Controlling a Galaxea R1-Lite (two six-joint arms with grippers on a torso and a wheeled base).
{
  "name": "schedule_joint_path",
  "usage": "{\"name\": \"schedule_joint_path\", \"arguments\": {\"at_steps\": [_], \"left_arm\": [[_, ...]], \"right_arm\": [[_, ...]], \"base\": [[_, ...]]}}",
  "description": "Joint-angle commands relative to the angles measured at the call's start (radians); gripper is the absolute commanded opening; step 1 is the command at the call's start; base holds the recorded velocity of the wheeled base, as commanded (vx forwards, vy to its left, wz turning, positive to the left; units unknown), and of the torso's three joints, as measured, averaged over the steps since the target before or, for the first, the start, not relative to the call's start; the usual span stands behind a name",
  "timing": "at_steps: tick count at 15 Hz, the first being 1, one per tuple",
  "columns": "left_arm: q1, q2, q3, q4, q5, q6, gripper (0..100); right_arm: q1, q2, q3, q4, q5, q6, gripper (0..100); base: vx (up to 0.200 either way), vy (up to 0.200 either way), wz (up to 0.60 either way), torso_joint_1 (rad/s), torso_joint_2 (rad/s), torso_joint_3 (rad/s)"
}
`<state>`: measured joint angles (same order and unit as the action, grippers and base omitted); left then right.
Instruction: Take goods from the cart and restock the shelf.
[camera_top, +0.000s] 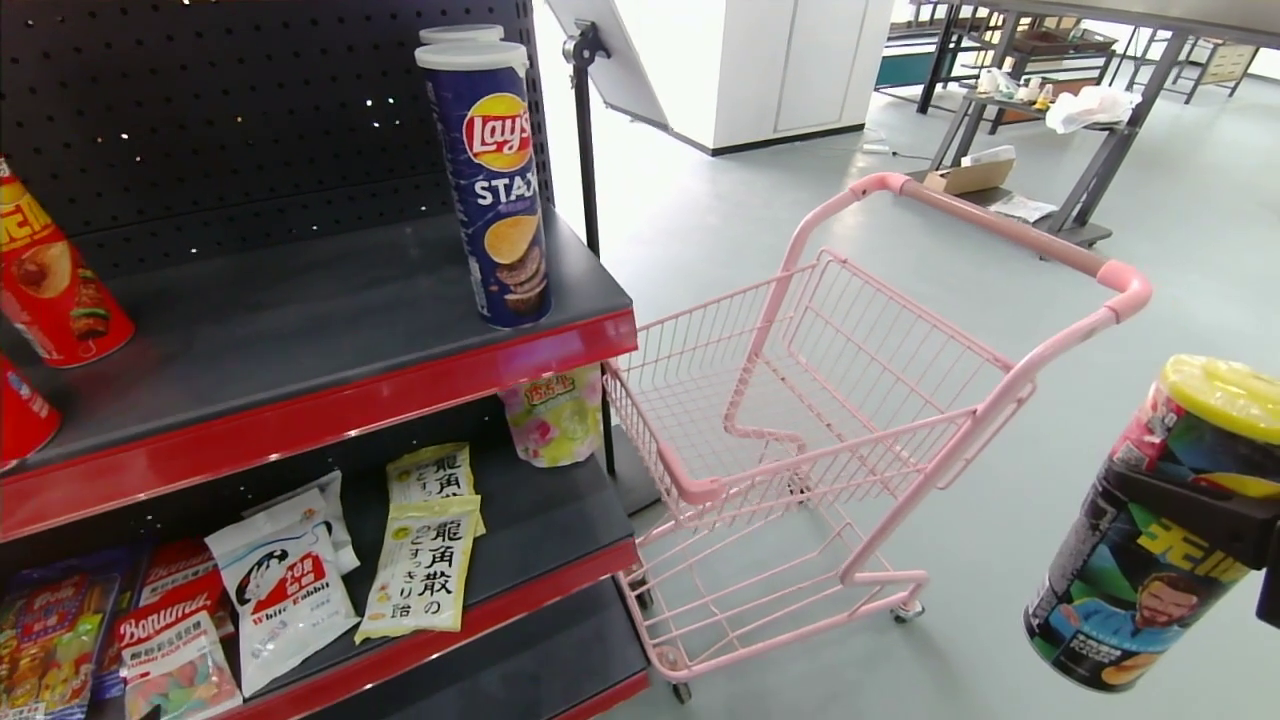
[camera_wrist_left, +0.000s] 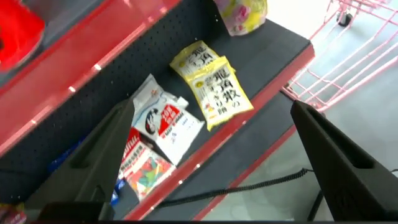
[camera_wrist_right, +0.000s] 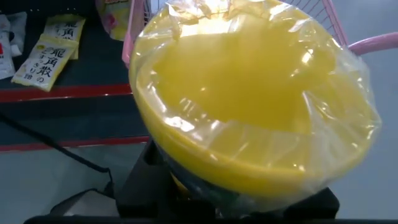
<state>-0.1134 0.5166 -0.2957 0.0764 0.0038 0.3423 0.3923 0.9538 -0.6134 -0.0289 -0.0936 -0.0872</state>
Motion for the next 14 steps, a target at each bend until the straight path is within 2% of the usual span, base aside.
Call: {"name": "schedule_joint_path", "arguments": {"at_steps": [1,3,12,14], "left_arm": [[0.0,-0.007,0.004,0.0,0.001,0.001,100],[0.0,-0.006,0.001,0.0,0.002,0.003,100],[0.0,-0.007,0.003,0.0,0.004,0.003,100],[0.0,-0.007,0.003,0.0,0.004,0.003,100]], "right_arm": [[-0.003,-0.004,0.006,-0.002,-0.001,0.0,0],[-0.012,-0.007,0.023,-0.003,-0.001,0.0,0],[-0.018,-0.004,0.035,-0.011,0.003,0.0,0],[-0.018,0.002,0.035,-0.011,0.003,0.0,0]], "base": [[0.0,0.0,0.0,0.0,0.0,0.0],[0.0,0.0,0.0,0.0,0.0,0.0],[0.0,0.0,0.6,0.004,0.0,0.001],[0.0,0.0,0.0,0.016,-0.03,-0.023]]}}
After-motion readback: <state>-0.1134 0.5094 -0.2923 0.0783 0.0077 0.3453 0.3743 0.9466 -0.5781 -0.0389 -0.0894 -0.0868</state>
